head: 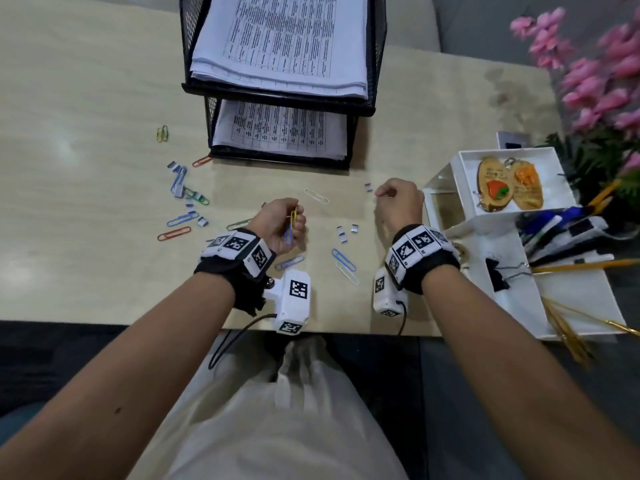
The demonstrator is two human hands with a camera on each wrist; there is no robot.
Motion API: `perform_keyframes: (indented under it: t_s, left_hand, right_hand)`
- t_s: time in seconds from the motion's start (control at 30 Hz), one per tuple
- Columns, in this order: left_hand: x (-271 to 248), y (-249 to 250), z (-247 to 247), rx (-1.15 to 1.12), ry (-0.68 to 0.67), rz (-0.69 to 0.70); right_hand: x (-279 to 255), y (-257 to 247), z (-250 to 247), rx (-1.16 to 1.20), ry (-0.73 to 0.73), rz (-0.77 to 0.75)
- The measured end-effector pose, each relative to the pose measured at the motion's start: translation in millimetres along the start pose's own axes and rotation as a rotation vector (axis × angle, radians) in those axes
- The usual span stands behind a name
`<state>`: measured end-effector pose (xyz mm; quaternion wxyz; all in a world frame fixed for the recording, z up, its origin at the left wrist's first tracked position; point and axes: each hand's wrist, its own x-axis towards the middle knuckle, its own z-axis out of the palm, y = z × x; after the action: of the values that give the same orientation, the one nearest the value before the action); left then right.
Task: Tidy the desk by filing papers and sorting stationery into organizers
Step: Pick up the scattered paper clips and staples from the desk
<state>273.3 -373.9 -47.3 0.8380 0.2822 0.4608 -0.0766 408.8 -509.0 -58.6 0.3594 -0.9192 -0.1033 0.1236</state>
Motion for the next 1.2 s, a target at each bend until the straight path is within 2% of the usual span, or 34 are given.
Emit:
perform_keyframes:
  t_s: [0.1,0.17,0.3,0.47,0.57,0.8,0.97,1.1,1.2]
  left_hand:
    - [0,-12,1,-0.026,0.021,0.035]
    - [0,-21,3,-0.031,0.023,0.052]
    - [-2,-38,11,-0.028,0.0,0.065]
    - [-3,-58,20,-0.015,-0.022,0.057]
    - [-3,-65,22,0.022,-0.012,0.037]
    - [-3,-78,24,0.039,0.017,0.046]
    - [-4,-80,25,0.028,0.032,0.065]
    - [-5,-82,24,-0.003,0.028,0.084]
    - [-6,-82,23,-0.065,-0.082,0.05]
  right_hand:
    - [-20,3,-17,0.165,0.017,0.011]
    - [-42,13,-29,0.189,-0.043,0.05]
    - [-88,47,-34,0.174,-0.16,0.173]
    - [-112,73,-24,0.025,-0.16,0.268]
    - [-121,70,-27,-0.115,-0.16,0.22]
    - [-127,61,-33,-0.165,-0.172,0.13]
    - [-124,57,-35,-0.342,-0.316,0.093]
    - [-124,33,-34,-0.227,-0.302,0.024]
    - [-128,2,-31,-0.024,-0.299,-0.112]
